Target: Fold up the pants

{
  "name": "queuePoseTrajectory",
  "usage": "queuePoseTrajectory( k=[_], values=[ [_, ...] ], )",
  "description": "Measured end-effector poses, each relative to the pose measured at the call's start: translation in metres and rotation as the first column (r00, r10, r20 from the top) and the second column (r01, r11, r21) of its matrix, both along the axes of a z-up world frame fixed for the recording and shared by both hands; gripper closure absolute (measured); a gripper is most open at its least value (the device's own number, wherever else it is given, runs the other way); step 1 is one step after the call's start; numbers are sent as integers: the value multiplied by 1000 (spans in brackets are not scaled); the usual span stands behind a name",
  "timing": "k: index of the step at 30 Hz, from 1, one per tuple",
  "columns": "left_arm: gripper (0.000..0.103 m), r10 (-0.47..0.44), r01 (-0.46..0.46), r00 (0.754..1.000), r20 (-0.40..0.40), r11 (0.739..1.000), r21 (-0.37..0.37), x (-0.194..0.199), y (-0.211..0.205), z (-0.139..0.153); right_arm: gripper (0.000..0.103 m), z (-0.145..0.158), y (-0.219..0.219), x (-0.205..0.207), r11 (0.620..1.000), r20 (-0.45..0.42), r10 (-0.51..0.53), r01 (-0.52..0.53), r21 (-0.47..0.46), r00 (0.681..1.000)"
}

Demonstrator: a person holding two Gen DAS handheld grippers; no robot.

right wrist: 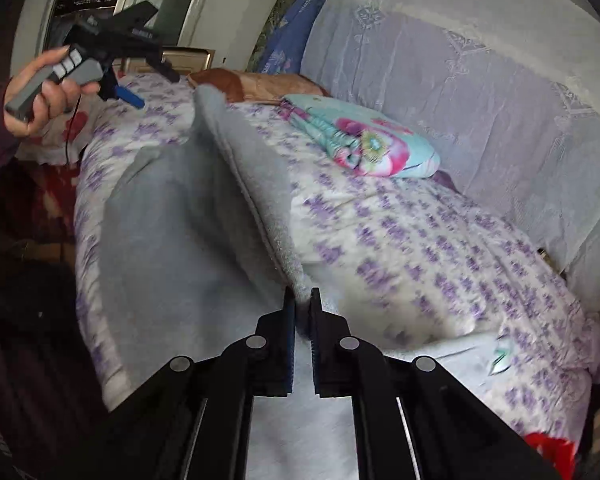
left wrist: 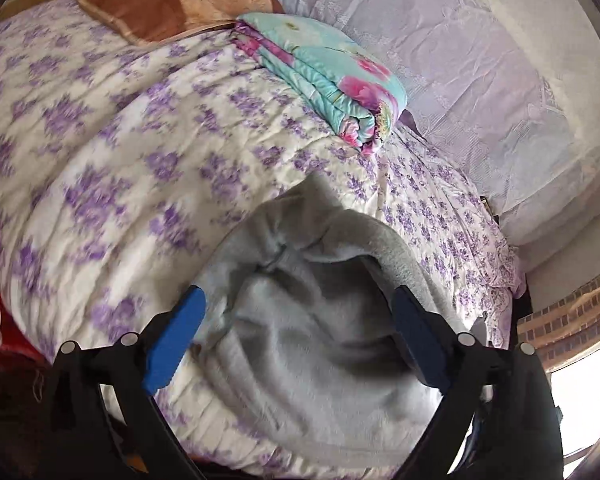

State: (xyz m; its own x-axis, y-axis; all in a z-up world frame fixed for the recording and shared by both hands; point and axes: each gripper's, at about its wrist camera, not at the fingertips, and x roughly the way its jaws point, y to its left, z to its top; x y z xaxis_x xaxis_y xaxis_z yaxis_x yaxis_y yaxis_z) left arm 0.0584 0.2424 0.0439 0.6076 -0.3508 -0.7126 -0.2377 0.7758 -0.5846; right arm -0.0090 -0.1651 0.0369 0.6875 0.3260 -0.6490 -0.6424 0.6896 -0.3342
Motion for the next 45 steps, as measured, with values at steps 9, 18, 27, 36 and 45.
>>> queuePoseTrajectory(
  k=[9, 18, 27, 36, 45],
  values=[
    [12, -39, 29, 998, -49, 980, -196, -9, -26, -48, 96, -82, -9, -24, 986, -84, -84, 94, 136, 993],
    [12, 19, -41, 991, -135, 985, -169, -11, -16, -65, 96, -87, -13, -30, 978, -80, -94, 107, 181, 992],
    [22, -43, 29, 989, -139, 995, -101, 28, -17, -74, 95, -86, -12, -30, 976, -84, -91, 105, 191, 992],
    [74, -74, 75, 996, -43, 997, 18, 19, -8, -37, 96, -32, -8, -64, 959, -16, 52, -46, 278, 999],
    [72, -103, 110, 993, -55, 984, 137, 5, -7, -55, 96, -61, 5, -63, 981, -62, 48, -36, 189, 997]
  ],
)
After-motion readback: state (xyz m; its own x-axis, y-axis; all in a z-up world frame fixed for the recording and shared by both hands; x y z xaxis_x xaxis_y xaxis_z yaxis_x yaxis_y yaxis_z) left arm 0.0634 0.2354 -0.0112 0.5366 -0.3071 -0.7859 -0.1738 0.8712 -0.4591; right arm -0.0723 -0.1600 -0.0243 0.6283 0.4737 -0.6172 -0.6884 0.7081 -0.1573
